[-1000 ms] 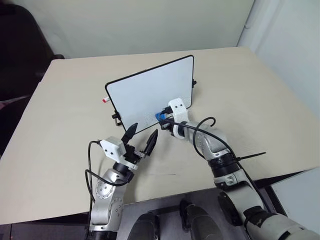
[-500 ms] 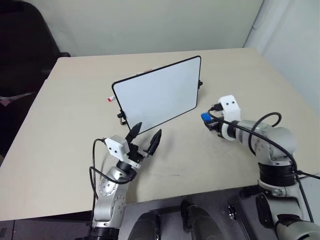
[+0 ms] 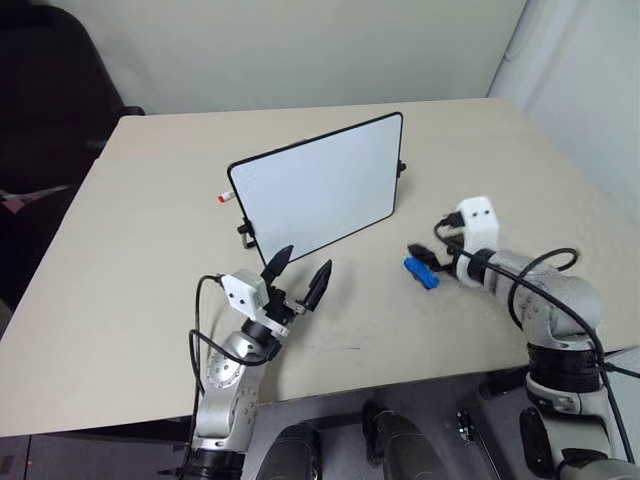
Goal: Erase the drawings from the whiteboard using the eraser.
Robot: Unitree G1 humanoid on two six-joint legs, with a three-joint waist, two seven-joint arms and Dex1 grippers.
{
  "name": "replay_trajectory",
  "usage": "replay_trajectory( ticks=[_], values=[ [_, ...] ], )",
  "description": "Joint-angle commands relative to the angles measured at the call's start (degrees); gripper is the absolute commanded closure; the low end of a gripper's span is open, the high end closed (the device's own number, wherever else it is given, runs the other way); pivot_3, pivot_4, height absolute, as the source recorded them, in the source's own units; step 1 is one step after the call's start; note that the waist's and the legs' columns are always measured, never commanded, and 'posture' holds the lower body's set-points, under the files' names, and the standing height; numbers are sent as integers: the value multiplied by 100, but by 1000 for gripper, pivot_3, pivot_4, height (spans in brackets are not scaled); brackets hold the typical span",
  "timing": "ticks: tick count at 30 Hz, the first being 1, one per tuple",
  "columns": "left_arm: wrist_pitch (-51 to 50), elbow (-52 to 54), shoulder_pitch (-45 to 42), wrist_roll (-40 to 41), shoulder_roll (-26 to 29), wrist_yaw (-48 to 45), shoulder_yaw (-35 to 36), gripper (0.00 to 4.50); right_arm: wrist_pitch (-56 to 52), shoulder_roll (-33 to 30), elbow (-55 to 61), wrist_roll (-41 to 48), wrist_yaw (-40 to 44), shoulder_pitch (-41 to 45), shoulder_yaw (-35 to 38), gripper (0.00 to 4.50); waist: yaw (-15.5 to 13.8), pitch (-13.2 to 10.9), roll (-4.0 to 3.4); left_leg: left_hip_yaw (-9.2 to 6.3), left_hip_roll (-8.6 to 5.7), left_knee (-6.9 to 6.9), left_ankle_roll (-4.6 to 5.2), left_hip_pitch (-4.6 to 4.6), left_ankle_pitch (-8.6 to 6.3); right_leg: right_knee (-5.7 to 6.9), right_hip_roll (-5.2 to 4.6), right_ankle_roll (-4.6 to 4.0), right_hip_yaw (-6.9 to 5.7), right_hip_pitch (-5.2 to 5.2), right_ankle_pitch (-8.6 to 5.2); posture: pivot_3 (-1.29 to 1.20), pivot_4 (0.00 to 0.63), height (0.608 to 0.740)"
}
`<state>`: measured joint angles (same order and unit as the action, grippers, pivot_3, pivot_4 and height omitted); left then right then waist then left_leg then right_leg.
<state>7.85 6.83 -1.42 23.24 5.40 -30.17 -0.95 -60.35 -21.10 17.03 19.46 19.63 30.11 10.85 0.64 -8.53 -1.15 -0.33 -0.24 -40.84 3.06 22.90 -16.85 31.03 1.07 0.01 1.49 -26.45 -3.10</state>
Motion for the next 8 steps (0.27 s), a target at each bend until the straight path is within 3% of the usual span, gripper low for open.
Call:
replay_trajectory(
  ticks=[1,8],
  values=[
    [90,61,-128,-7,-16,-63,-21,0,805,240,655,554,341,-78,333,46,2,0,0,0,0,0,1,0,-1,-1,1,0,0,0,0,0,150,740],
    [101,24,-157,-15,-1,-111,-11,0,1372,459,951,994,665,-617,90,46,-1,0,0,-2,-1,-12,9,0,-7,-5,0,7,0,10,-4,0,150,740]
  ],
)
